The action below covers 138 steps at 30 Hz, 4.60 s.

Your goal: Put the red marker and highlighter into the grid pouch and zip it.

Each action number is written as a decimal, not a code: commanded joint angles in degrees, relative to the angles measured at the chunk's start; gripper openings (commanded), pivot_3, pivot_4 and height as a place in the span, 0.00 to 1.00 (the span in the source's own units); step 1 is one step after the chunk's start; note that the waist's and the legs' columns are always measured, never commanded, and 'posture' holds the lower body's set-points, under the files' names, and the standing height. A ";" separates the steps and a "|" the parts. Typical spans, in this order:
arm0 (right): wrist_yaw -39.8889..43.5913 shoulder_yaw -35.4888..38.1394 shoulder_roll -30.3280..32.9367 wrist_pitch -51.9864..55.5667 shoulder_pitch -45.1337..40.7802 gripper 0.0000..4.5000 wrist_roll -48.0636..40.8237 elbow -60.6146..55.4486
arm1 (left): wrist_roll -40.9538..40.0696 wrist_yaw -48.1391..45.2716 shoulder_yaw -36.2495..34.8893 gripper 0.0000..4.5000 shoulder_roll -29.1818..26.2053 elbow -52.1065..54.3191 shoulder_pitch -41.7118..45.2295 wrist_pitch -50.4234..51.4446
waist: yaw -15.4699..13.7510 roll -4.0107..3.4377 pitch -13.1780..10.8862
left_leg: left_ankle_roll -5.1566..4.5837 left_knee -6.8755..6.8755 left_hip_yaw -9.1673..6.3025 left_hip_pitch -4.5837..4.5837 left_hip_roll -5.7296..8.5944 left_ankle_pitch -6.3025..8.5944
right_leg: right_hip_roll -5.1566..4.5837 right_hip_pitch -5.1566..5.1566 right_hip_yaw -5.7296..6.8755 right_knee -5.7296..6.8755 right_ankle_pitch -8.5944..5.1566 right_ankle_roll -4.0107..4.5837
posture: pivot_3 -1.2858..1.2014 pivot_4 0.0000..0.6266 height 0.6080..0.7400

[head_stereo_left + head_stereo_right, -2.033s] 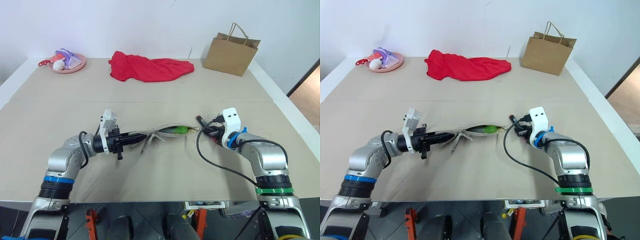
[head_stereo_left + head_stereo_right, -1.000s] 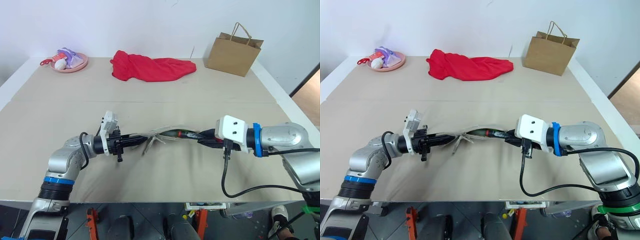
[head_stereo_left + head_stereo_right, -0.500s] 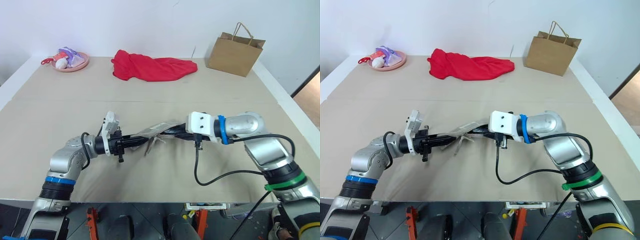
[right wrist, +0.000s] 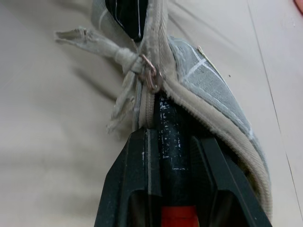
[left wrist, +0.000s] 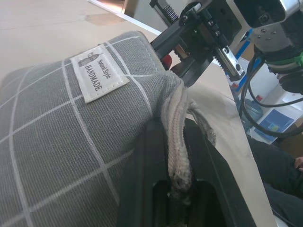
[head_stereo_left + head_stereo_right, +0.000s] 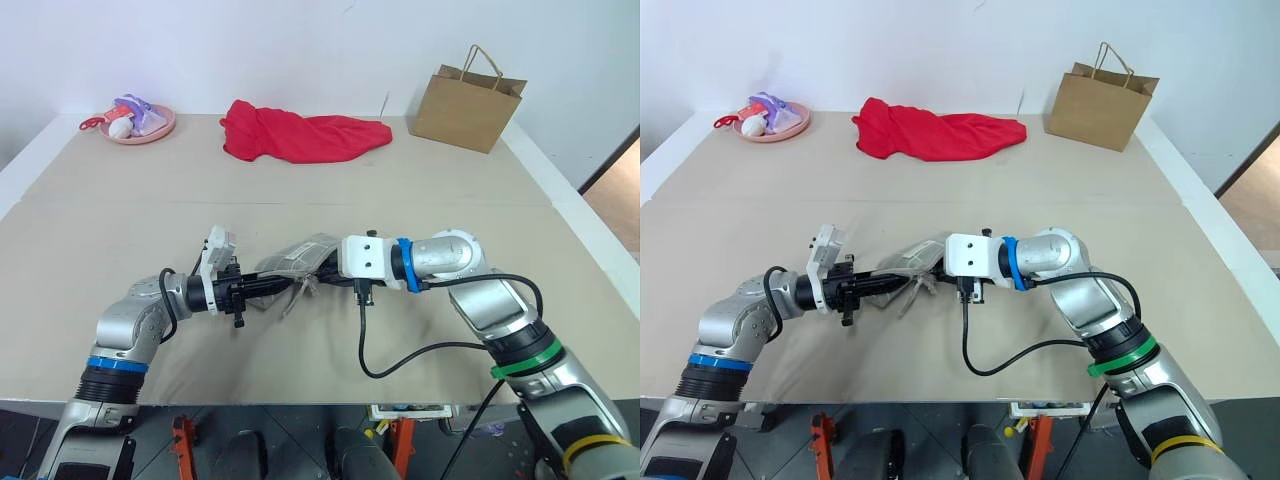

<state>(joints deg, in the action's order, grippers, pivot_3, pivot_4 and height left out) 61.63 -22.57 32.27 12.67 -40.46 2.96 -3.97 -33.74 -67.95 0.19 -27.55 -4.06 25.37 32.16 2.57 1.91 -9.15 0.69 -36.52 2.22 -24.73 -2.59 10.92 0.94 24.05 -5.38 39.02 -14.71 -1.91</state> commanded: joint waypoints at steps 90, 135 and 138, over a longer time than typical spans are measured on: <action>-15.95 12.60 -8.52 29.83 0.62 0.00 -28.07 -5.47 | -6.02 6.94 -3.61 0.00 3.56 0.88 2.46 3.41 | 0.04 0.02 0.01 | 0.11 0.05 -0.67 -0.22 -0.03 -0.26 | 0.05 -0.06 0.68 -0.03 -0.04 -0.01 | 0.52 0.24 1.00; -1.83 24.34 17.95 18.28 12.22 0.77 -24.65 4.87 | -2.69 4.19 -0.61 0.00 3.72 -0.23 3.75 -1.78 | -0.10 -0.03 -0.02 | 0.10 0.08 -0.64 -0.22 0.17 -0.26 | -0.12 -0.10 0.64 -0.07 -0.13 -0.12 | 0.52 0.24 1.00; -0.54 29.05 20.37 16.78 15.75 0.77 -25.87 4.13 | -0.28 1.60 1.19 0.00 3.87 -1.54 5.03 -5.47 | -0.20 -0.04 -0.02 | 0.10 0.08 -0.65 -0.23 0.23 -0.26 | -0.15 -0.11 0.65 -0.07 -0.13 -0.12 | 0.52 0.24 1.00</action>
<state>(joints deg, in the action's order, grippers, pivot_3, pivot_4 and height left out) 60.42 2.01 50.83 30.69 -24.81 -21.69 2.09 -34.80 -64.59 1.15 -23.49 -5.93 28.93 29.34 2.37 1.88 -9.18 0.79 -36.44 1.56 -24.96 -2.33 10.66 0.78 23.94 -4.72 38.95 -14.84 -2.04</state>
